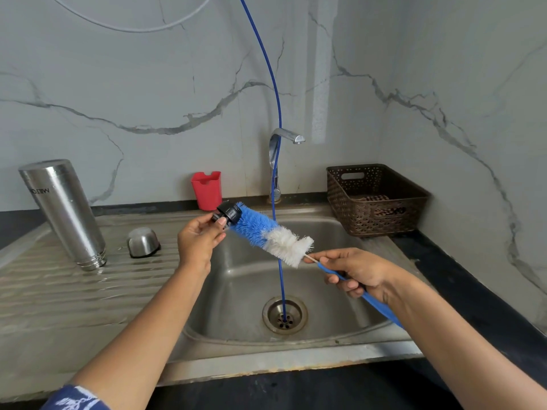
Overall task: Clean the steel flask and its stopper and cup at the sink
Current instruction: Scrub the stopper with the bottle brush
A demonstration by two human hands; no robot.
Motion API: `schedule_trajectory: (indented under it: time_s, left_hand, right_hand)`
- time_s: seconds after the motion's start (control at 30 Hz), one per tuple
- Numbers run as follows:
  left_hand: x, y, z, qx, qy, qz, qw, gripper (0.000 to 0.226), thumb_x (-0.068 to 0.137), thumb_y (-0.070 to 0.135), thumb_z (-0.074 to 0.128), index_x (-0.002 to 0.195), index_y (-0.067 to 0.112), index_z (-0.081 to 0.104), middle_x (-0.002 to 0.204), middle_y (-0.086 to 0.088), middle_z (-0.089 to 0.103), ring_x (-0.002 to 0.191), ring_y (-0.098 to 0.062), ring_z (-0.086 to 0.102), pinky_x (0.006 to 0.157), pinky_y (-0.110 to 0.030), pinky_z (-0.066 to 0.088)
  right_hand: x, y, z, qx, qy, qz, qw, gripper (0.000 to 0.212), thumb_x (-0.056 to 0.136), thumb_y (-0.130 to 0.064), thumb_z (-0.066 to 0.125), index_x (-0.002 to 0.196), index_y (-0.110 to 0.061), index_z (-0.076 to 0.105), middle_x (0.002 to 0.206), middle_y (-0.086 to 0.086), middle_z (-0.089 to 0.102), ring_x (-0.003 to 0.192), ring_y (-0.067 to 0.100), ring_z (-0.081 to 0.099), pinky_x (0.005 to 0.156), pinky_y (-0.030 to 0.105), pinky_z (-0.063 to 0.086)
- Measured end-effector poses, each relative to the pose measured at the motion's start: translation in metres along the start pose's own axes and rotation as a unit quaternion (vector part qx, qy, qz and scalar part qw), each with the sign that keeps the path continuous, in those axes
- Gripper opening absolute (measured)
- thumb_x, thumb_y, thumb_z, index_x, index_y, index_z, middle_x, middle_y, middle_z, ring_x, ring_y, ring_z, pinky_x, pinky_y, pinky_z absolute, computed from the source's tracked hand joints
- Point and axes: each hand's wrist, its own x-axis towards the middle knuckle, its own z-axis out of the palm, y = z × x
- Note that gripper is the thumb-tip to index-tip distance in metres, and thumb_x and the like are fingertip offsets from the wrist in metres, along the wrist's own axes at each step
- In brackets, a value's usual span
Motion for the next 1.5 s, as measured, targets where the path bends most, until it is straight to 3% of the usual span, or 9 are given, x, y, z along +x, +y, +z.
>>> schedule_trajectory:
  time_s: [0.2,0.37,0.53,0.67,1.5]
  left_hand:
    - [-0.002,0.005,0.007,-0.091,-0.011,-0.125,0.988,0.004,0.086,0.006,0.066,0.087,0.006,0.062,0.080,-0.005,0.067,0.074,-0.018,0.065,0.059,-0.019,0.056]
    - [0.001,0.012,0.002,-0.153,-0.048,-0.237,0.958,0.018,0.089,0.014,0.063,0.096,-0.001,0.060,0.076,-0.015,0.072,0.068,-0.021,0.073,0.053,-0.020,0.056]
    - [-0.003,0.017,0.005,-0.165,-0.073,-0.282,0.942,0.019,0.093,0.017,0.058,0.093,-0.002,0.062,0.074,-0.016,0.072,0.065,-0.022,0.072,0.052,-0.017,0.055]
    - [-0.007,0.019,0.003,-0.150,-0.096,-0.326,0.929,0.020,0.095,0.016,0.055,0.103,-0.002,0.062,0.093,-0.019,0.068,0.064,-0.024,0.071,0.052,-0.017,0.055]
    - [-0.004,0.019,-0.011,-0.140,-0.110,-0.322,0.930,0.024,0.096,0.013,0.051,0.110,-0.005,0.059,0.101,-0.021,0.065,0.066,-0.024,0.071,0.048,-0.018,0.054]
  right_hand:
    - [0.007,0.000,0.004,0.044,0.011,-0.007,0.999,0.032,0.102,-0.014,0.035,0.112,-0.022,0.064,0.054,-0.001,0.042,0.033,0.003,0.024,0.031,0.014,0.018]
    - [0.002,0.004,-0.005,0.048,-0.003,-0.005,0.999,0.032,0.102,-0.014,0.036,0.118,-0.019,0.063,0.055,-0.001,0.043,0.034,0.003,0.023,0.032,0.014,0.017]
    - [0.009,0.002,-0.003,0.050,-0.009,-0.024,0.998,0.032,0.103,-0.015,0.036,0.119,-0.020,0.063,0.055,-0.002,0.042,0.035,0.003,0.023,0.030,0.014,0.019]
    - [0.005,0.002,-0.013,0.050,-0.014,-0.028,0.998,0.031,0.102,-0.015,0.038,0.121,-0.018,0.062,0.057,-0.001,0.041,0.035,0.003,0.023,0.030,0.014,0.019]
    - [-0.004,-0.004,-0.023,0.037,-0.048,-0.026,0.998,0.030,0.101,-0.018,0.040,0.119,-0.019,0.065,0.059,-0.001,0.040,0.035,0.003,0.022,0.033,0.015,0.015]
